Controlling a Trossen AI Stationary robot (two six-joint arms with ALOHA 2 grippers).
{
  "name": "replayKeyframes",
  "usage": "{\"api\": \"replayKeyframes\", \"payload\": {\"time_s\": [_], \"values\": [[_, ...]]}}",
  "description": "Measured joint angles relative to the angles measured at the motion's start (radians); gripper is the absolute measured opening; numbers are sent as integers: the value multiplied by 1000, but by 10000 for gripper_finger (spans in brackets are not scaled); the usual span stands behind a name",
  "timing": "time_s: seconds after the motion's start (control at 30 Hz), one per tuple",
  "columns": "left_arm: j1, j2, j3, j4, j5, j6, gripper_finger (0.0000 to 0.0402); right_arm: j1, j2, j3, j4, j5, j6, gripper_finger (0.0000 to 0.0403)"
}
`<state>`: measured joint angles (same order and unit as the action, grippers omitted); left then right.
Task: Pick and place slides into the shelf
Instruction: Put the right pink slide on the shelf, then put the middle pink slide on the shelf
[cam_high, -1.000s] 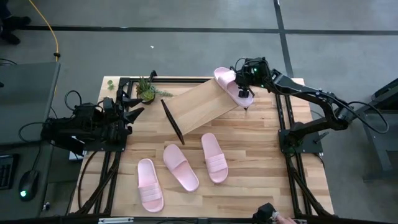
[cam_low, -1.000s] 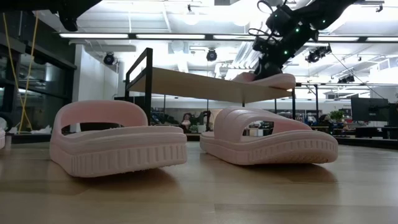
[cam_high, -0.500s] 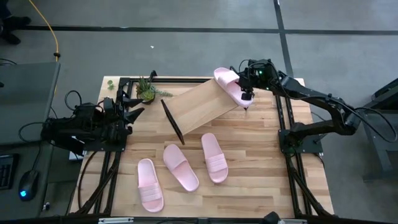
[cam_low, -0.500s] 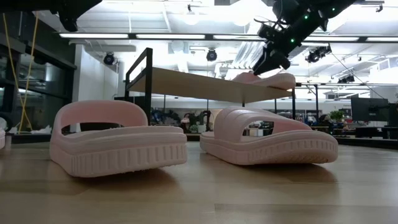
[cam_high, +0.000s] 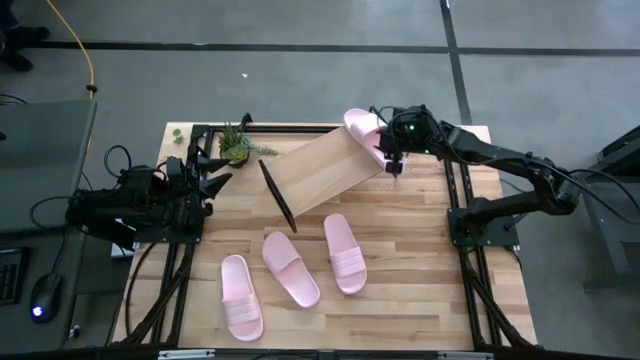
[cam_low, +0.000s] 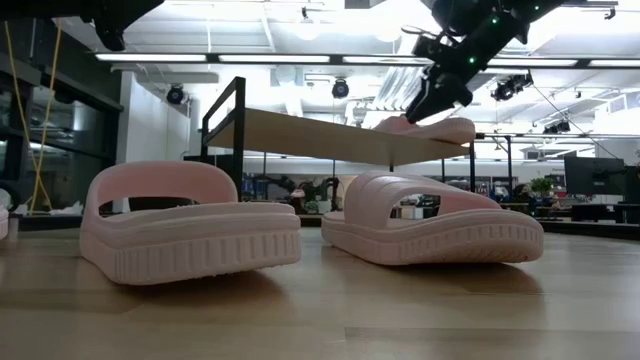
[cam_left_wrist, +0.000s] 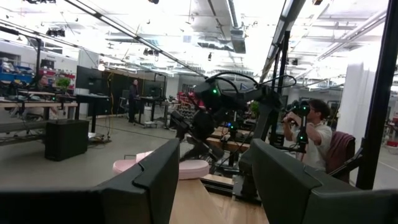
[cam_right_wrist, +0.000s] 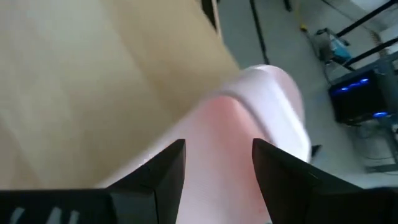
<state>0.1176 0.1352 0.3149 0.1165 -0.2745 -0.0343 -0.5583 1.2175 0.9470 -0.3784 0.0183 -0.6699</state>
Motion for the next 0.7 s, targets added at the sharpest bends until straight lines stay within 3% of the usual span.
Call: {"api": "replayKeyframes", "payload": {"time_s": [0.57,0.7], "values": [[0,0,0,0,0,-4,184,240,0,0,-7,0,177,177],[0,0,0,-18,40,-56,184,305,0,0,8,0,220,177]]}}
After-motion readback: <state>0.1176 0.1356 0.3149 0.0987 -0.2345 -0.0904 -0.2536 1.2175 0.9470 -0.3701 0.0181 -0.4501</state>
